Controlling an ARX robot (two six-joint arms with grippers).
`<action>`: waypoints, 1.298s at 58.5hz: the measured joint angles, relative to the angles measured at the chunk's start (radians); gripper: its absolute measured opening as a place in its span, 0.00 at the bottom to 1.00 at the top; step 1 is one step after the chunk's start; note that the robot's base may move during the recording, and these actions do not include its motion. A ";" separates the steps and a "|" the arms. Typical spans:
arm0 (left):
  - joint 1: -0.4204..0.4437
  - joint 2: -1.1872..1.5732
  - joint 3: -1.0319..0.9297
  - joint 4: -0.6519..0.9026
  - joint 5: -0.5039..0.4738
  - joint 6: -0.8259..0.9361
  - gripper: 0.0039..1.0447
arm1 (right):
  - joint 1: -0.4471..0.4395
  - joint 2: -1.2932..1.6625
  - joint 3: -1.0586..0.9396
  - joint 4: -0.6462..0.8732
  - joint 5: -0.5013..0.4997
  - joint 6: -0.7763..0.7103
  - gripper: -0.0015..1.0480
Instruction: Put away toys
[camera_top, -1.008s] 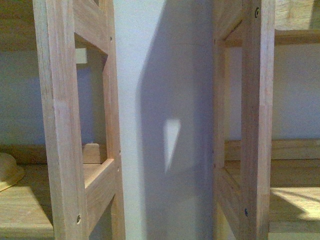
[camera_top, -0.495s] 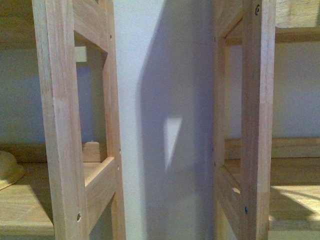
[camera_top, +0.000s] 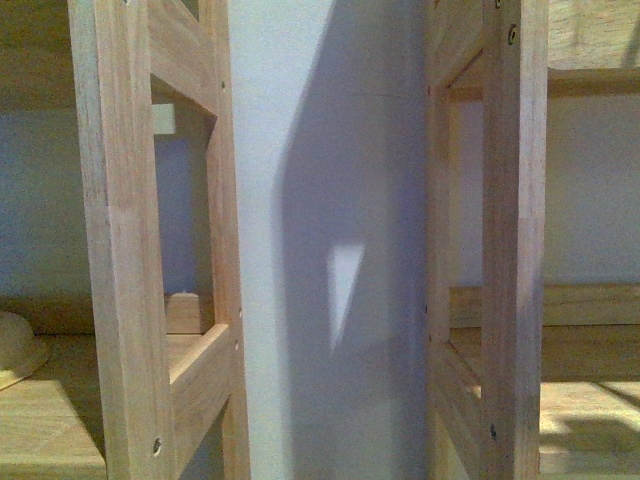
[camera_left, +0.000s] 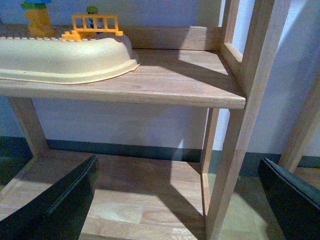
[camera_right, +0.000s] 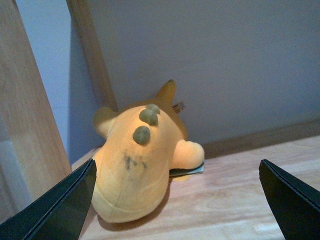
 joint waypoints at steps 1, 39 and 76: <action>0.000 0.000 0.000 0.000 0.000 0.000 0.94 | -0.004 -0.026 -0.023 0.002 0.002 -0.002 0.94; 0.000 0.000 0.000 0.000 0.000 0.000 0.94 | 0.234 -0.766 -0.970 0.121 0.304 -0.080 0.94; 0.000 0.000 0.000 0.000 0.000 0.000 0.94 | -0.023 -0.932 -1.180 -0.104 0.005 -0.101 0.86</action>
